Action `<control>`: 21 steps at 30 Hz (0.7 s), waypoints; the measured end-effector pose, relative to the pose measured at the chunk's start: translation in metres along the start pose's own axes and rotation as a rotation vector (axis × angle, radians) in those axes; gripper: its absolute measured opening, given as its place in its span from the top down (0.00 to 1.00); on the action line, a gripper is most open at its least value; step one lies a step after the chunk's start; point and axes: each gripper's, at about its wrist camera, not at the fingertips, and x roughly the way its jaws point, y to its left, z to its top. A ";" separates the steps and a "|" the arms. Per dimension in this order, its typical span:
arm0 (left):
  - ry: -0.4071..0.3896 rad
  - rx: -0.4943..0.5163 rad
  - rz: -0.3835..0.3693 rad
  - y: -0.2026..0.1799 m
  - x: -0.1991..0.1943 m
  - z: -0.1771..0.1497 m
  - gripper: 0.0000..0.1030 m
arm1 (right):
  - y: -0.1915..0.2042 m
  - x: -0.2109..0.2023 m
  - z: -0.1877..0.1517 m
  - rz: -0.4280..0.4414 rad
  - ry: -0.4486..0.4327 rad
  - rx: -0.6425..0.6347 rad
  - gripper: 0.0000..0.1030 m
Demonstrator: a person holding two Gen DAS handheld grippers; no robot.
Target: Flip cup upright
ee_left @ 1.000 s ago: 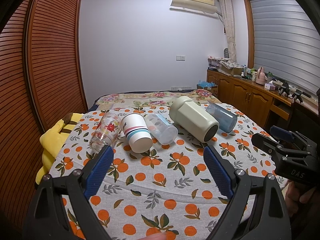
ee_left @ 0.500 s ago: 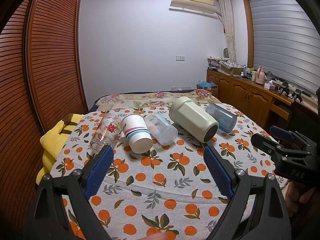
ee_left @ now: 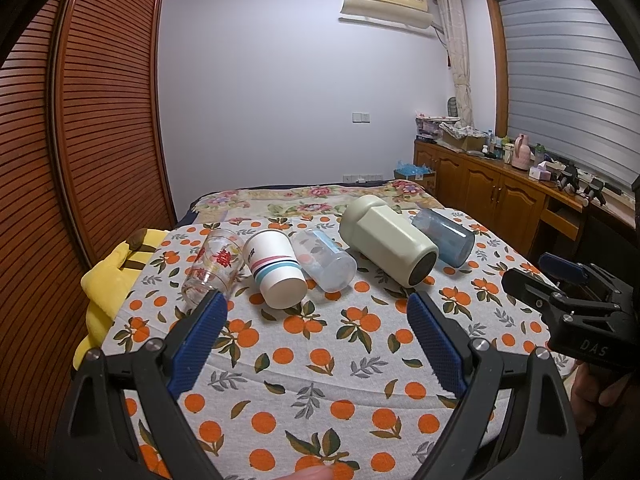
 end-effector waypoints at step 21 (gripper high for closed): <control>0.020 0.000 -0.007 0.007 0.007 0.001 0.11 | 0.001 0.004 -0.002 0.010 0.015 0.004 0.14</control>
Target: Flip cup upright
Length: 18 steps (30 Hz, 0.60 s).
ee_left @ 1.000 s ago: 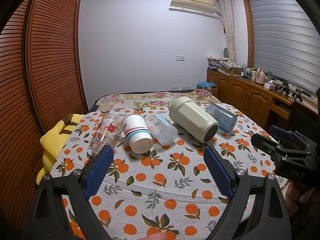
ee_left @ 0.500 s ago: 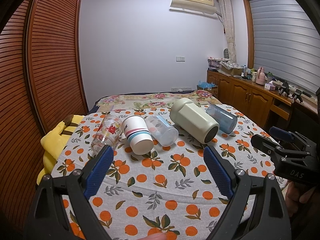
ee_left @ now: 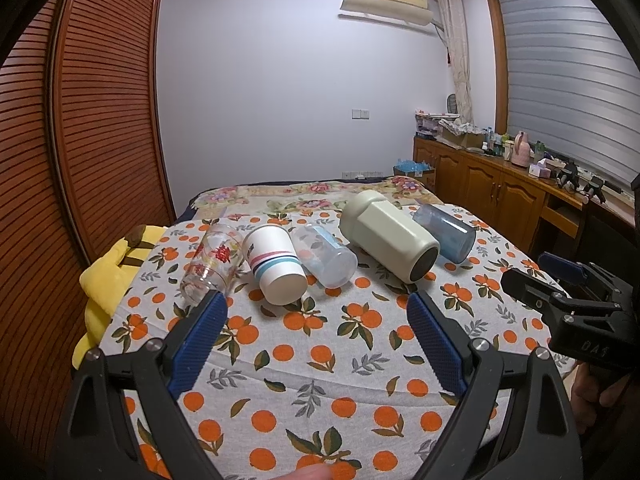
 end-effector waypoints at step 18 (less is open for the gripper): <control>0.082 0.025 -0.064 0.010 0.051 0.004 0.11 | 0.003 0.036 0.025 0.058 0.071 -0.024 0.14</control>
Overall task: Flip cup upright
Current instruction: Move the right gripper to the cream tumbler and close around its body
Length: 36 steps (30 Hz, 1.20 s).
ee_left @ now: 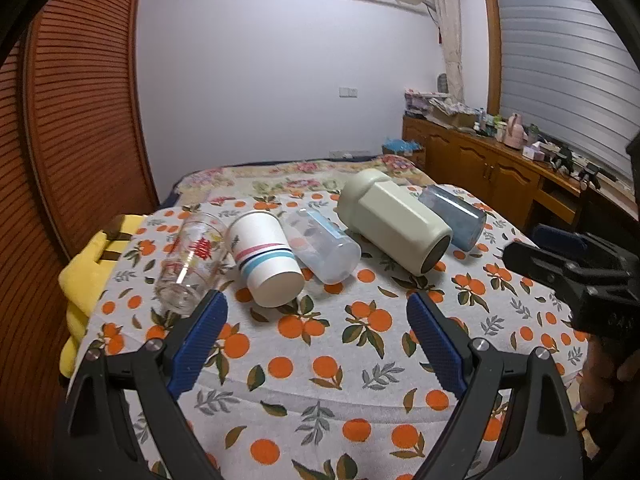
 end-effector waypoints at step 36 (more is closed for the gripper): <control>0.102 0.043 -0.037 0.032 0.069 0.037 0.11 | -0.011 0.209 0.069 0.071 0.602 -0.161 0.15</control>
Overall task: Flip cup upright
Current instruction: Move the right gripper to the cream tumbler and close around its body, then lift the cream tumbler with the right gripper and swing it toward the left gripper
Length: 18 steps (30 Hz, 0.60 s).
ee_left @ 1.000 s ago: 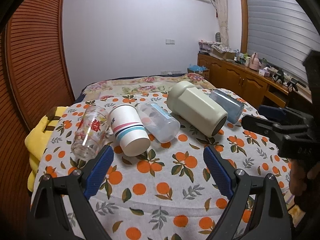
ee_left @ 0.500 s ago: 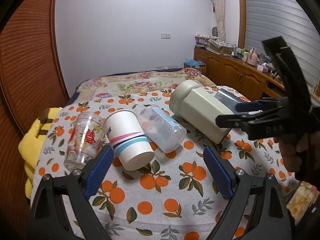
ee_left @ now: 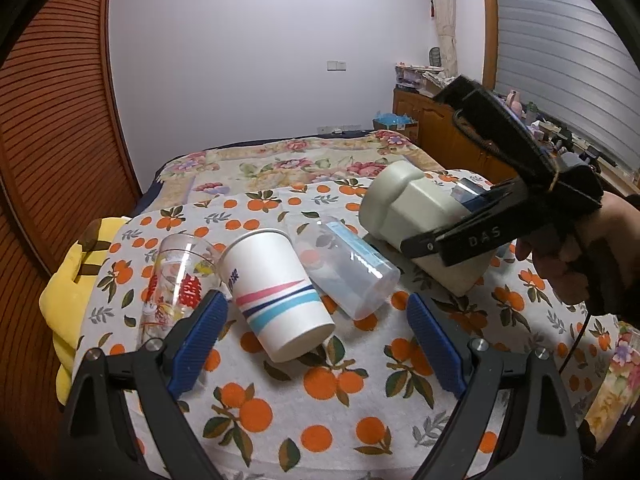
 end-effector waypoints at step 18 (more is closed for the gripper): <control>0.012 -0.025 -0.032 0.005 -0.004 -0.005 0.11 | -0.001 0.005 -0.011 0.037 0.074 -0.025 0.25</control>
